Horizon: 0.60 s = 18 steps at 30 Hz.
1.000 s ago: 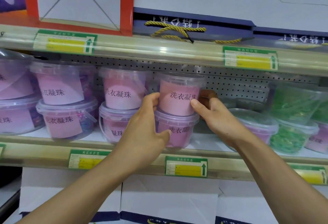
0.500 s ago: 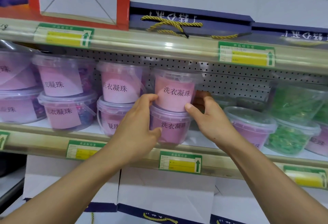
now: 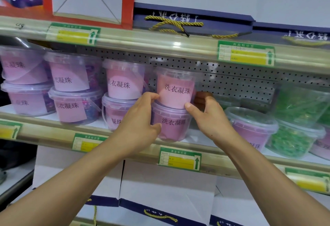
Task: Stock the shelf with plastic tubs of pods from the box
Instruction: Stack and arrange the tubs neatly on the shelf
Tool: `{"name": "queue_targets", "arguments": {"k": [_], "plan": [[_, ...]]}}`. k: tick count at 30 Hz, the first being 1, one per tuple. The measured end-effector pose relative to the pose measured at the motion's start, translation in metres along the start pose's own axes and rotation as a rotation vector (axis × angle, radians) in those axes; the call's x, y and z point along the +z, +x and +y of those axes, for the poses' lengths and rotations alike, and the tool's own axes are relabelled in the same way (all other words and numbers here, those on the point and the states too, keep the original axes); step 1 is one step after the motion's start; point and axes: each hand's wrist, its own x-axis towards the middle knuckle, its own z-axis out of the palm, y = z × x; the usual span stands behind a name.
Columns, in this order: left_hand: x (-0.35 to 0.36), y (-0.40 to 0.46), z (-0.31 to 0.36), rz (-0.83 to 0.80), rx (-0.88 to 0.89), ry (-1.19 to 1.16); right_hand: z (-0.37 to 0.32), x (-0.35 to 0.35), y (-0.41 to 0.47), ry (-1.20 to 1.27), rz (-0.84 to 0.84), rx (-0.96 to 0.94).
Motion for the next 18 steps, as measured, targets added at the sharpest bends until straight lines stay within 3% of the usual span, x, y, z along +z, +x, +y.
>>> {"name": "queue_targets", "arguments": {"k": [3,7,9,14,18], "plan": [[0.001,-0.007,0.004,0.051,0.072,0.089,-0.004,-0.006,-0.013,-0.133,0.067,-0.068],[0.001,-0.016,0.018,0.123,0.297,0.182,0.002,-0.035,-0.045,-0.45,0.356,-0.247],[0.003,-0.014,0.025,0.096,0.39,0.18,0.014,-0.057,-0.054,-0.6,0.422,-0.202],[0.02,-0.009,0.032,-0.024,0.459,0.105,0.042,-0.1,-0.066,-0.818,0.249,0.109],[0.036,-0.005,0.031,-0.095,0.493,0.063,0.054,-0.105,-0.068,-0.799,0.253,0.029]]}}
